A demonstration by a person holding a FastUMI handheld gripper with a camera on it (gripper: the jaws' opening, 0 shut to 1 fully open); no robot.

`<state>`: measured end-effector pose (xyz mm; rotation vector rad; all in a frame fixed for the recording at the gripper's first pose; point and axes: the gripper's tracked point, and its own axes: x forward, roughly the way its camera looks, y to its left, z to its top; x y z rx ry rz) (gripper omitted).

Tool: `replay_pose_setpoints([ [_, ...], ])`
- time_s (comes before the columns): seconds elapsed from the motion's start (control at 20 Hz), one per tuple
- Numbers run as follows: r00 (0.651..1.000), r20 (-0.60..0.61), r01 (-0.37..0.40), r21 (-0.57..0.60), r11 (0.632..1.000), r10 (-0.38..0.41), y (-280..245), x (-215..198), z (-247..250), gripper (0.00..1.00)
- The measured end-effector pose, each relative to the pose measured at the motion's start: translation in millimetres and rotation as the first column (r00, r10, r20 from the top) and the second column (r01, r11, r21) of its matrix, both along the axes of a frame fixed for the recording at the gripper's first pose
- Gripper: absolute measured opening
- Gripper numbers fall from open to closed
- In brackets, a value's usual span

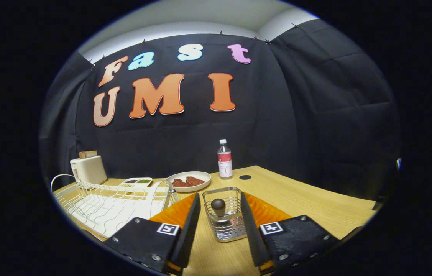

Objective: Take the plate from the dish rack, then take the spoon from the basket and place it into the plate.

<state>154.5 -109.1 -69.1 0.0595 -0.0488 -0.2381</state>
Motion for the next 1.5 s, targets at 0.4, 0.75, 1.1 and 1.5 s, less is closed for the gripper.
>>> replay_pose_setpoints([
  [0.4,0.999,-0.018,0.052,0.01,0.999,-0.052,-13,17,-3,0.02],
  [0.75,0.997,0.041,0.06,-0.037,0.998,-0.059,-12,-1,38,0.0],
  [1.1,0.992,0.123,0.034,-0.069,0.997,-0.025,3,-61,96,0.0],
  [1.5,0.985,0.121,-0.117,-0.07,0.991,0.125,80,-146,97,0.0],
])
